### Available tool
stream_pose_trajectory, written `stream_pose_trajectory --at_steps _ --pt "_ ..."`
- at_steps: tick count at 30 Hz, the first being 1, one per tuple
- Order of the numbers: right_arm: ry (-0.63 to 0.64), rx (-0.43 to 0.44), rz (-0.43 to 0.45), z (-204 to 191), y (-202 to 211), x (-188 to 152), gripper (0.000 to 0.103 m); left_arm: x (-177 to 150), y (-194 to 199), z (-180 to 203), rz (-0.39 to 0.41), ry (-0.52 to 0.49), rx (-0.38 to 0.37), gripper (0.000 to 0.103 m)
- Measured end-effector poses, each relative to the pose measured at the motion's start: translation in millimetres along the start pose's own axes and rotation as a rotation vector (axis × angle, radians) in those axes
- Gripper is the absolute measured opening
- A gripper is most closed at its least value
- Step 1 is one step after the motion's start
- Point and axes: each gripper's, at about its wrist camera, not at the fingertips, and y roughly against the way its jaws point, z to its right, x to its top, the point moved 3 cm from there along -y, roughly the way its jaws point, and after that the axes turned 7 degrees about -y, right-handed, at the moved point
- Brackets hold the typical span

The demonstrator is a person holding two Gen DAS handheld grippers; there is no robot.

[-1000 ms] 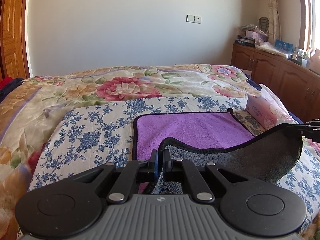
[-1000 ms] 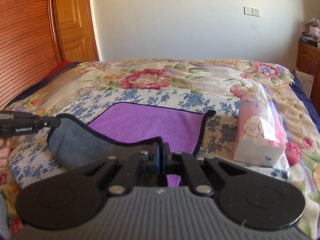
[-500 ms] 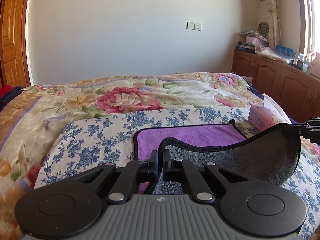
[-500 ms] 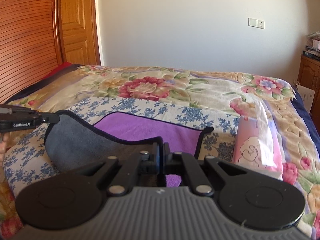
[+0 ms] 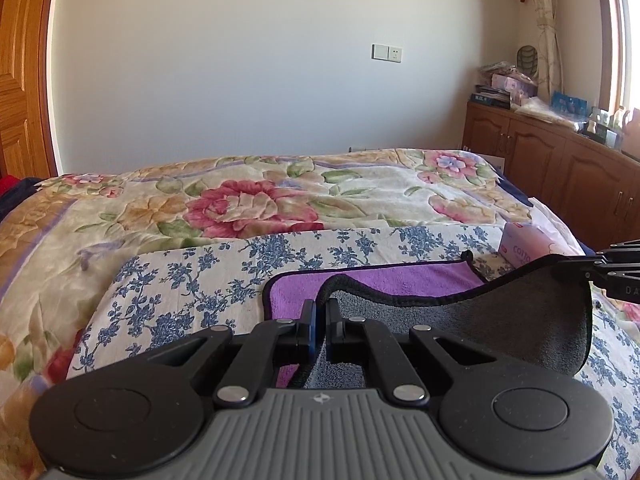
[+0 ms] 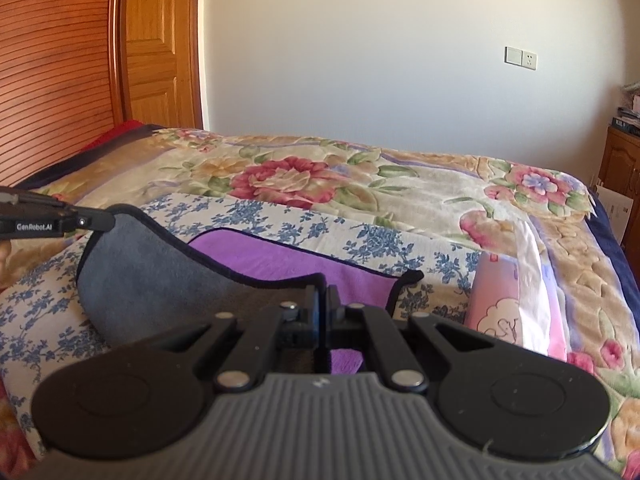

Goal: Fold towel

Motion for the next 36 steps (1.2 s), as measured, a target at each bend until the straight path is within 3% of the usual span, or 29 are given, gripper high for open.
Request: stream_pose_trajectory --at_steps 36 --pt "0.029 -0.072 0.065 26.9 -54.4 31.3 0.004 46.9 -54.7 -6.0 0.042 -0.012 0.028 0.005"
